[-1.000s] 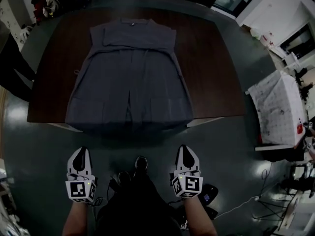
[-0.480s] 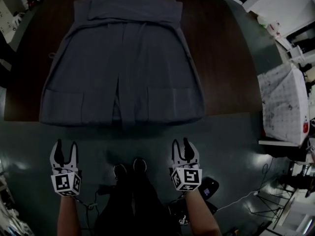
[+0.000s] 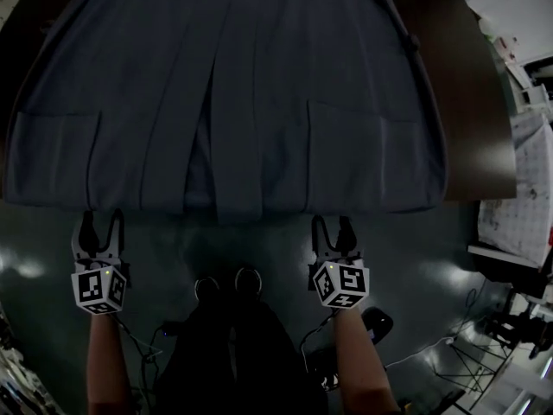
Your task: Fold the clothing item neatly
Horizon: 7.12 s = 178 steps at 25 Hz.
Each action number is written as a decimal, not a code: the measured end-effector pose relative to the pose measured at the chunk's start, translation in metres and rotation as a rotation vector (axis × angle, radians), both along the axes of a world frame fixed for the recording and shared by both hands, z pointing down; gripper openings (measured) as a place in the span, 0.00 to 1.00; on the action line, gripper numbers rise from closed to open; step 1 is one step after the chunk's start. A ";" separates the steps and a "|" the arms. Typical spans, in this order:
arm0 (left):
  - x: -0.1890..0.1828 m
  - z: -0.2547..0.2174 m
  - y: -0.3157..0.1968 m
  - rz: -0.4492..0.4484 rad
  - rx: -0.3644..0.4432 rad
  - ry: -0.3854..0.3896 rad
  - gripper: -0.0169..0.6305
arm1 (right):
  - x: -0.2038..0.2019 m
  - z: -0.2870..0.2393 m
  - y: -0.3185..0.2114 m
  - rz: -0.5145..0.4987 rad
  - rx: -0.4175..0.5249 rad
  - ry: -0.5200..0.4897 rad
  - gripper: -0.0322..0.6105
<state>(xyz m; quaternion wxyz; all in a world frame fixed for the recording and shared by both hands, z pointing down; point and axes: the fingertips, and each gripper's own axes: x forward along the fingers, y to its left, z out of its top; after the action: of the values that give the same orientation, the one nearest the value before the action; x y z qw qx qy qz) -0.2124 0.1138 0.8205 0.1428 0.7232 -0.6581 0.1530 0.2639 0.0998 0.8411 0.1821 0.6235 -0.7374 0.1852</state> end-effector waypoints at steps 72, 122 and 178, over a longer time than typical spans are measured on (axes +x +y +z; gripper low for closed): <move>0.051 -0.414 0.096 0.275 0.149 0.205 0.05 | -0.036 -0.429 0.061 -0.134 0.328 -0.002 0.05; 0.011 -0.486 -0.390 0.254 0.139 0.246 0.05 | -0.052 -0.520 -0.391 -0.179 0.336 -0.083 0.05; -0.041 -0.311 -0.476 0.180 -0.225 0.195 0.19 | -0.042 -0.376 -0.548 -0.136 -0.025 -0.180 0.24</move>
<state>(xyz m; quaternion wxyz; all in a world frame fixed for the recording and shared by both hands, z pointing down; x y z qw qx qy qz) -0.2531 -0.3627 0.5090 0.2717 0.7702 -0.5523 0.1670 0.2218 -0.4478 0.4650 0.1350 0.5504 -0.7890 0.2372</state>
